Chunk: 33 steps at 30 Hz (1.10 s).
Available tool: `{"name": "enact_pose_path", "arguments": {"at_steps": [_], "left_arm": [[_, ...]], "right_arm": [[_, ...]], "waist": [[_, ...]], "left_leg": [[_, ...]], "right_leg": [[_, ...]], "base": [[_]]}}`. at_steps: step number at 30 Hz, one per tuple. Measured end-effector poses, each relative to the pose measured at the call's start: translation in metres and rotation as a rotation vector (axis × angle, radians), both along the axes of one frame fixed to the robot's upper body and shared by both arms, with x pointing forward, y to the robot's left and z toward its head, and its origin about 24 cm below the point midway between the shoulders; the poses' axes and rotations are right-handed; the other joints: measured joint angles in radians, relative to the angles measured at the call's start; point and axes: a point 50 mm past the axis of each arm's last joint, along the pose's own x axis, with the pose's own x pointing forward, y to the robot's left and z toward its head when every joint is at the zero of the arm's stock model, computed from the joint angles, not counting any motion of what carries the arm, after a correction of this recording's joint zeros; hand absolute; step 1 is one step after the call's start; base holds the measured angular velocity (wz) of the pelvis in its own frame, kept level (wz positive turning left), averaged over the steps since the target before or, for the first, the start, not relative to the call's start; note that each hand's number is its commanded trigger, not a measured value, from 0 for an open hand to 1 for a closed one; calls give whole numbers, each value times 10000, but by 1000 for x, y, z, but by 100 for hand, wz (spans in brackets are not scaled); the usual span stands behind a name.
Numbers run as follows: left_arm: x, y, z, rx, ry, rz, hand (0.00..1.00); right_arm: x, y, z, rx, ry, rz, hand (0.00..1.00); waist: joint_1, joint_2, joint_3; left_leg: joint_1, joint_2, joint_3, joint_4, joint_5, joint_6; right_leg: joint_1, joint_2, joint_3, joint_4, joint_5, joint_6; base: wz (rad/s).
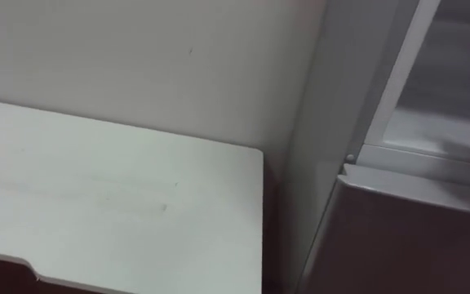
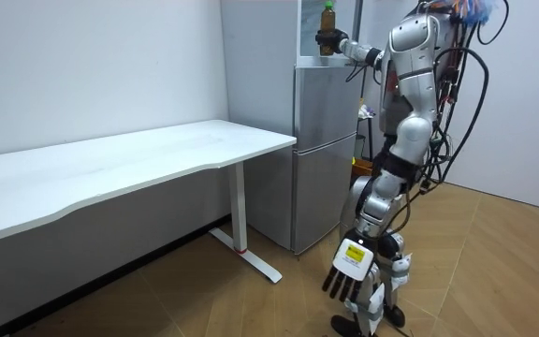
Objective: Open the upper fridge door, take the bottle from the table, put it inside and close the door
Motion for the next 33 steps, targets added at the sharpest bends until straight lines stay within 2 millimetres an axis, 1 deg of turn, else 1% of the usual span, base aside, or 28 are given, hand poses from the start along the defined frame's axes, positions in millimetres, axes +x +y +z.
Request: {"name": "enact_pose_path", "arguments": {"at_steps": [4, 6, 8, 10, 14, 16, 17, 19, 20, 21, 23, 25, 26, 28, 29, 30, 32, 33], "left_arm": [[-3, 5, 2, 168, 70, 98, 0], [-6, 6, 2, 196, 264, 118, 0], [-10, 7, 3, 232, 393, 136, 0], [-15, 7, 3, 273, 598, 205, 0], [-15, 10, 4, 491, 623, 201, 0], [-12, 13, 6, 604, 492, 139, 0], [-11, 16, 7, 667, 420, 148, 0], [-9, 18, 8, 740, 377, 152, 0], [-9, 18, 9, 848, 379, 152, 0], [-8, 19, 9, 898, 383, 149, 0], [-4, 20, 9, 937, 279, 123, 0], [3, 22, 10, 1014, 140, 57, 0], [4, 22, 10, 1044, 96, 71, 0], [9, 20, 10, 1062, 21, -10, 0], [13, 19, 9, 1036, -12, -71, 0], [17, 18, 9, 1097, -67, -185, 0], [24, 17, 10, 1213, -282, -408, 0], [28, 17, 11, 1238, -388, -514, 0]], "right_arm": [[0, 1, 0, -16, 24, -143, 100], [0, 1, -1, -26, 156, -149, 100], [1, 1, 1, -77, 213, -168, 100], [4, 5, 6, -309, 288, -86, 100], [10, 8, 15, -666, 393, 96, 100], [10, 5, 15, -623, 515, -9, 100], [11, 3, 15, -463, 577, -95, 100], [13, 3, 14, -143, 600, -150, 100], [15, 2, 18, 35, 428, -262, 100], [19, 2, 23, 141, 391, -382, 100], [20, 2, 29, 168, 75, -628, 100], [18, -5, 31, 214, -140, -962, 100], [19, -7, 32, 388, -192, -1063, 100], [21, -9, 35, 700, -293, -1223, 100], [22, -11, 36, 839, -353, -1331, 100], [24, -12, 36, 809, -325, -1442, 100], [23, -15, 35, 699, -413, -1602, 100], [23, -15, 36, 558, -511, -1627, 100]], "waist": [[175, 5, -13], [328, 28, -41], [362, 20, -45], [305, 20, -45], [316, -13, -53], [500, -69, -83], [605, -85, -81], [643, -71, -72], [678, -40, -42], [708, 51, 15], [731, 152, 89], [909, 173, 105], [931, 225, 139], [925, 253, 160], [992, 277, 177], [1062, 333, 217], [1127, 403, 252], [1159, 453, 251]], "left_leg": [[-66, -3, -83, 55, -1, -6], [-160, -1, -93, 119, 1, -8], [-269, -11, -182, 138, 8, -11], [-389, -17, -287, 188, 6, -13], [-528, -28, -437, 228, 15, -31], [-636, -21, -470, 336, 10, -40], [-745, -14, -471, 402, 7, -50], [-901, -17, -517, 500, 4, -53], [-1060, -19, -536, 581, 2, -51], [-1276, -7, -591, 745, -36, -61], [-1608, 10, -698, 1006, -114, -63], [-1824, 33, -707, 1132, -118, -70], [-1954, 40, -771, 1197, -120, -75], [-2094, 49, -819, 1219, -112, -84], [-2146, 75, -808, 1247, -104, -92], [-2173, 106, -808, 1283, -105, -96], [-2290, 148, -838, 1424, -115, -101], [-2372, 157, -841, 1481, -120, -102]], "right_leg": [[-18, -2, -152, -17, 0, 0], [-120, -2, -176, -7, 0, 0], [-160, -13, -320, 1, 0, 0], [-181, -14, -473, -5, 0, 0], [-200, 4, -596, -23, 0, 0], [-302, 19, -637, -21, 0, -1], [-356, 23, -666, -23, 1, -2], [-480, 25, -682, -18, 5, -8], [-568, 31, -684, -14, 14, -23], [-673, 60, -712, -24, 42, -64], [-816, 108, -744, -17, 52, -80], [-975, 143, -730, -16, 76, -120], [-1048, 158, -746, -14, 88, -139], [-1160, 167, -824, -4, 132, -162], [-1205, 180, -857, -5, 182, -178], [-1208, 210, -894, -10, 241, -179], [-1242, 249, -981, -10, 286, -168], [-1296, 258, -982, -10, 295, -181]], "base": [[8], [2], [14], [18], [13], [11], [3], [6], [7], [10], [14], [8], [6], [6], [0], [0], [0], [0]]}}
